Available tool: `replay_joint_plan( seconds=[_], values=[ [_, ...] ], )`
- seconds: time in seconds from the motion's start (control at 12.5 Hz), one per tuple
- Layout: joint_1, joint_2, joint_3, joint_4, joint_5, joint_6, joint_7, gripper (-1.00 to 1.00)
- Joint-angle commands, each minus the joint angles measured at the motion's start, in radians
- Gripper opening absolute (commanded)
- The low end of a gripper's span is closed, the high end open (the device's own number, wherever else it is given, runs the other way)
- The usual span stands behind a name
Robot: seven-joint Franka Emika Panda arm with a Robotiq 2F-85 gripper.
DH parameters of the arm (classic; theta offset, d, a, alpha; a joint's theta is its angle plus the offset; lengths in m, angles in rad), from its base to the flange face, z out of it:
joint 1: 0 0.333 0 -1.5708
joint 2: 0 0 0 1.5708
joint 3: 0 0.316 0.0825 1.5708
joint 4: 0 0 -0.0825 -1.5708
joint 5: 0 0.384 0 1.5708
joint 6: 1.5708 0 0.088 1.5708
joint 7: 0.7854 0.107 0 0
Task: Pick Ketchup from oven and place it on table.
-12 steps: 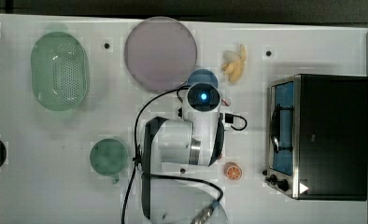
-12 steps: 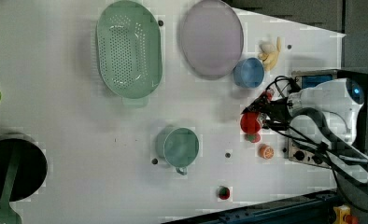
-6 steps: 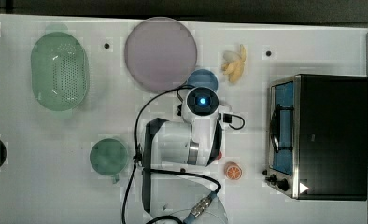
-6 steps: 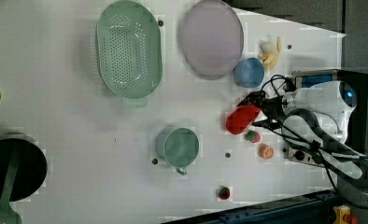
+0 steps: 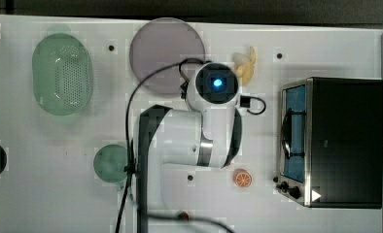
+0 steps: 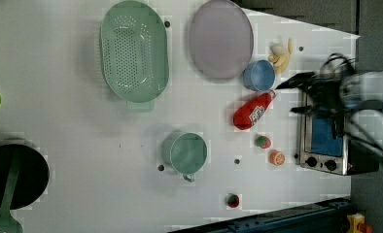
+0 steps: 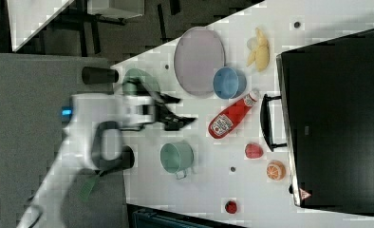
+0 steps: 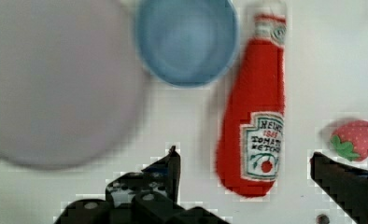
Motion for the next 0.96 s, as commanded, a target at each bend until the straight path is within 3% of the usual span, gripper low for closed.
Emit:
replay_joint_plan(
  seconds=[0.08, 0.56, 0.96],
  values=[
    [0.0, -0.076, 0.002, 0.17, -0.001, -0.147, 0.006, 1.0],
    [0.0, -0.09, 0.003, 0.425, -0.009, -0.465, 0.006, 1.0],
    [-0.004, -0.091, -0.015, 0.541, -0.009, -0.673, 0.006, 1.0]
  ],
)
